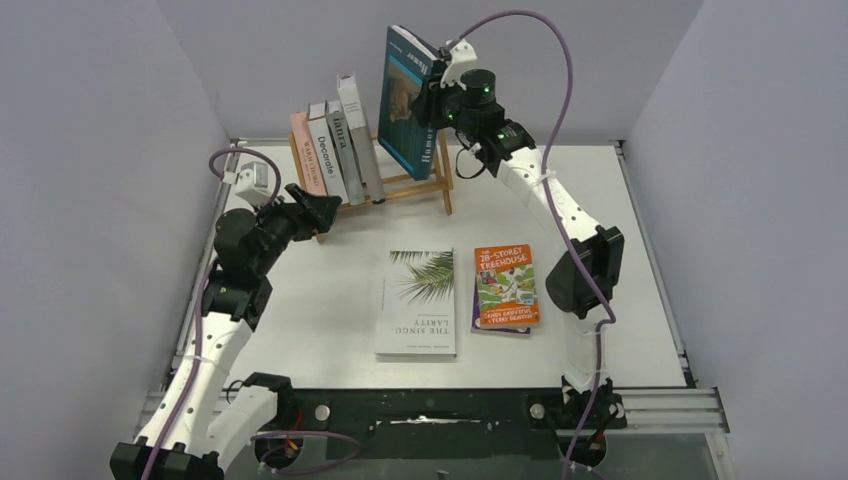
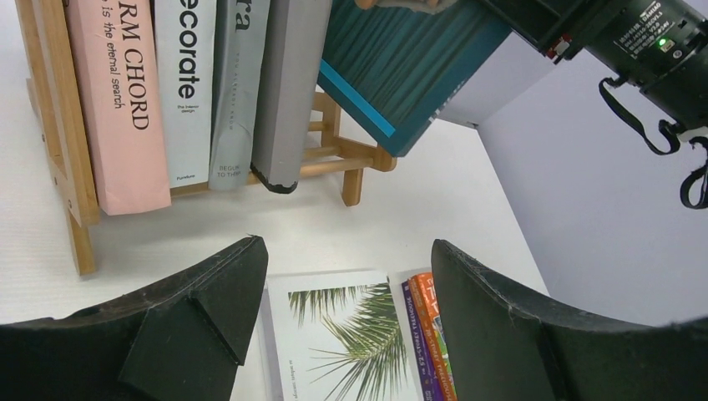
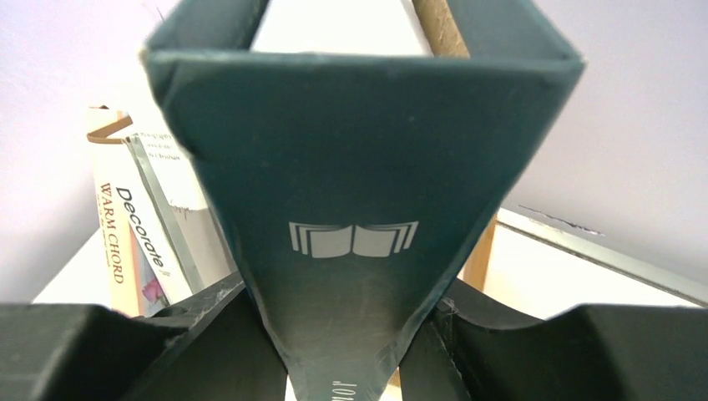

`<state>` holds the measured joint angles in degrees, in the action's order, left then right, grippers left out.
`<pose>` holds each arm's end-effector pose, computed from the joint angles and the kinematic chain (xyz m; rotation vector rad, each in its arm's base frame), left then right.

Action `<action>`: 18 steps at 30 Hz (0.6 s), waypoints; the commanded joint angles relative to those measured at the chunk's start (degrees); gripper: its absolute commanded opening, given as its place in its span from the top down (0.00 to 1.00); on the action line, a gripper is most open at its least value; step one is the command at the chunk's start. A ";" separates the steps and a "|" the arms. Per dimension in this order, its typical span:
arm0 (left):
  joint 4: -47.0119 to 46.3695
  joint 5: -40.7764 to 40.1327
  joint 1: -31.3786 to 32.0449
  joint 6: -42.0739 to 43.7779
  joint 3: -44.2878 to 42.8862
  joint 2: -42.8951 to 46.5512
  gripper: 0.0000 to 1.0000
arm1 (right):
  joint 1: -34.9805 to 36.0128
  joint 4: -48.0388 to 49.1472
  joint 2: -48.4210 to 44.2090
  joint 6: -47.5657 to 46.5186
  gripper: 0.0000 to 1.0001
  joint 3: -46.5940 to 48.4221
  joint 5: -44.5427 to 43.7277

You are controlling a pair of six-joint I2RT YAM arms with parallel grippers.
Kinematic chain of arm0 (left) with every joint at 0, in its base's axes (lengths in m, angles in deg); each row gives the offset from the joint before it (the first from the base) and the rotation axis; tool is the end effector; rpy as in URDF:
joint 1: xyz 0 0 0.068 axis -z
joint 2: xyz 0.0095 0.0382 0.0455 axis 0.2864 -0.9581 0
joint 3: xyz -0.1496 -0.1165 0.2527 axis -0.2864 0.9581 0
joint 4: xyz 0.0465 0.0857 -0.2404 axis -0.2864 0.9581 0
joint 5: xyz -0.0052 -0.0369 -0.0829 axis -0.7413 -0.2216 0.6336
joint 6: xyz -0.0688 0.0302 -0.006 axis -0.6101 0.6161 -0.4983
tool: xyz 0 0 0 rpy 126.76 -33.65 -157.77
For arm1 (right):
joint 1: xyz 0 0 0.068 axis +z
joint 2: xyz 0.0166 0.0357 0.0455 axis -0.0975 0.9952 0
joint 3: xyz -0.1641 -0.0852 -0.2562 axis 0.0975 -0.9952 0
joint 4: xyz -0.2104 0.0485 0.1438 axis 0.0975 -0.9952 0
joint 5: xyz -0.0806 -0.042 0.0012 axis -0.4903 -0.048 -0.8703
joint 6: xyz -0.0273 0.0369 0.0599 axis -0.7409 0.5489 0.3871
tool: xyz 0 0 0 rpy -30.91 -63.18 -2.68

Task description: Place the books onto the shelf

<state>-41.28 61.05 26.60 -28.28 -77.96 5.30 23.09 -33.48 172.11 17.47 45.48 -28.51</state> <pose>0.1983 -0.0472 0.3778 -0.2275 1.6940 -0.7582 0.4573 0.2624 0.4464 -0.3734 1.7453 0.6731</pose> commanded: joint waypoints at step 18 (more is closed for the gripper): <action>-1.59 0.54 -0.35 0.79 1.42 2.09 0.28 | 5.05 -2.47 8.40 -0.07 0.97 12.74 -6.30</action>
<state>-41.08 61.07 26.60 -28.15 -77.09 6.28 27.22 -40.06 181.64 16.75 57.30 -34.46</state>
